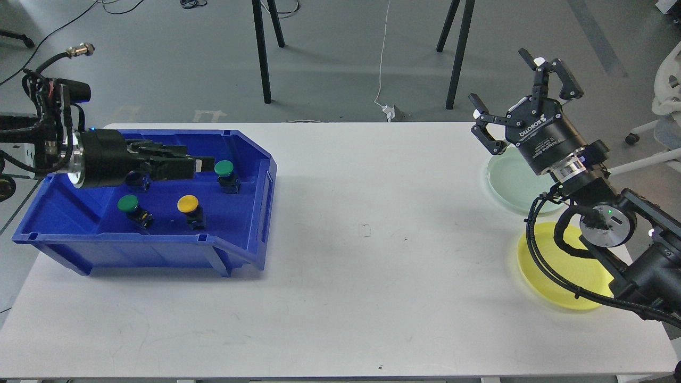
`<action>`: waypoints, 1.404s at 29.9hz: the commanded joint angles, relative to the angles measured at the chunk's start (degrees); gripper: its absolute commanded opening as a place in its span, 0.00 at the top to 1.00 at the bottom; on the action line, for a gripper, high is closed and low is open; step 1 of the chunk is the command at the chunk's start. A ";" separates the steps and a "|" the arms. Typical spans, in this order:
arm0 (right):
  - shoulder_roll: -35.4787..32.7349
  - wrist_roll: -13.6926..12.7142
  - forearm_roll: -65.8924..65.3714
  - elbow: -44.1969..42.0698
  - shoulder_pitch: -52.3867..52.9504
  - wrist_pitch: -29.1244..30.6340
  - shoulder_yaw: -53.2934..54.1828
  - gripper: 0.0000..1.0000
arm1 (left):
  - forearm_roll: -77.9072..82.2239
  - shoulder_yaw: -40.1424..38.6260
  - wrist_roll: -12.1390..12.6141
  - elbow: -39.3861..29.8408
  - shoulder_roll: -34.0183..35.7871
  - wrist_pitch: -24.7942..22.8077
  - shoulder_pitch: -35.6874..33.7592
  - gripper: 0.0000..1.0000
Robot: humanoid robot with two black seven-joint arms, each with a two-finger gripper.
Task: Pass button and place on color plate
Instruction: 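Grasp the yellow button in the bin with the left gripper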
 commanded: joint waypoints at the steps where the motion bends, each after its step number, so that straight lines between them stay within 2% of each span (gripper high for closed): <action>1: 1.40 0.00 -0.01 -1.53 -0.02 0.00 0.34 0.01 | 0.44 1.72 0.01 4.29 -1.01 0.09 0.63 0.14; 6: 3.33 0.00 -0.01 -4.00 0.15 0.00 0.60 0.01 | 0.44 1.90 0.01 8.87 -5.85 0.09 2.57 0.14; 12: 3.42 0.00 -0.01 -4.26 0.15 0.00 0.52 0.01 | 0.44 2.16 0.01 10.63 -9.01 -0.08 3.54 0.14; 18: 3.42 -0.09 -0.01 -4.26 0.15 0.00 0.52 0.01 | 0.44 4.97 0.01 17.13 -13.05 0.00 3.71 0.14; 29: 3.42 0.00 -0.01 -4.17 -0.02 0.00 0.52 0.01 | 0.53 5.06 0.01 21.17 -14.11 0.00 5.03 0.14; 42: 3.42 -0.09 -0.01 -4.17 -0.55 0.00 0.52 0.01 | 0.53 5.06 0.01 21.97 -15.25 -0.08 6.26 0.15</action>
